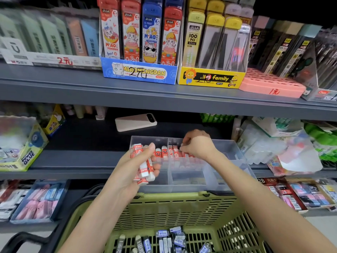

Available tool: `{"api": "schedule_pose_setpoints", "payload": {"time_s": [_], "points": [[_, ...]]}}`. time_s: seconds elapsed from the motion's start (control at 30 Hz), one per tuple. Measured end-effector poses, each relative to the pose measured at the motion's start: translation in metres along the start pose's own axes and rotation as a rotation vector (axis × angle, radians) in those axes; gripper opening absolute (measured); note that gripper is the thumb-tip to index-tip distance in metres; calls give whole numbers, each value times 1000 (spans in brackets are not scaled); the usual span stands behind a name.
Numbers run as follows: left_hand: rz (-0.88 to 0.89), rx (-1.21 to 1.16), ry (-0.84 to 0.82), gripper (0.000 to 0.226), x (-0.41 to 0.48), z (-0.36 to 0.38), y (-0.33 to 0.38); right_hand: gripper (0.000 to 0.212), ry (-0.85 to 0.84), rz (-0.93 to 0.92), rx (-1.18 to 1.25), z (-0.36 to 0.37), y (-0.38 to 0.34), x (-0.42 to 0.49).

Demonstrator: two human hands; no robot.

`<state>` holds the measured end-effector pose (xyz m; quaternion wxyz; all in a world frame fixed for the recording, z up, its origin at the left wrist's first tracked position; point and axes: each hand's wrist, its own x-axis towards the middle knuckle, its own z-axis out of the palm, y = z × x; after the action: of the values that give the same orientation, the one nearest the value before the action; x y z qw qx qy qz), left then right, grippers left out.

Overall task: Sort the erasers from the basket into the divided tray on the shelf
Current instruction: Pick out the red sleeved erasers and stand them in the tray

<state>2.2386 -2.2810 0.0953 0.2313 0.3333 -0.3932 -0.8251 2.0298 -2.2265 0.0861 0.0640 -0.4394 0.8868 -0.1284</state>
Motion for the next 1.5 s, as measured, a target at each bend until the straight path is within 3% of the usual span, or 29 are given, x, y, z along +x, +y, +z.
{"api": "schedule_pose_setpoints", "payload": {"time_s": [0.17,0.27,0.37,0.43,0.47,0.6,0.73,0.93,1.07,1.2,1.33,1.5], "points": [[-75,-167,-13,46,1,0,2,21,-4,-85,-181,5,1,2],[-157,-368,0,28,3,1,3,23,58,-90,-138,0,2,-8],[-168,-470,1,17,4,5,3,22,155,-100,291,-13,-13,-31],[-148,-513,-1,18,4,8,3,27,44,-120,676,-21,-34,-56],[-134,-523,1,19,4,10,3,27,-30,-126,755,-23,-43,-67],[-90,-570,30,28,2,14,3,23,-139,-62,715,-18,-61,-90],[-11,-559,15,26,1,19,0,14,-209,34,1024,-12,-57,-98],[81,-353,11,37,-2,6,-1,4,38,55,1336,-19,-40,-82],[108,-218,178,32,-6,-20,9,9,147,43,1064,-23,-31,-43],[55,-163,251,50,-5,-35,18,17,62,-23,689,-7,-43,-12],[28,-161,237,54,-4,-42,22,16,-29,-18,452,6,-53,2],[16,-190,210,53,-2,-46,22,16,-6,4,498,19,-52,-1]]}}
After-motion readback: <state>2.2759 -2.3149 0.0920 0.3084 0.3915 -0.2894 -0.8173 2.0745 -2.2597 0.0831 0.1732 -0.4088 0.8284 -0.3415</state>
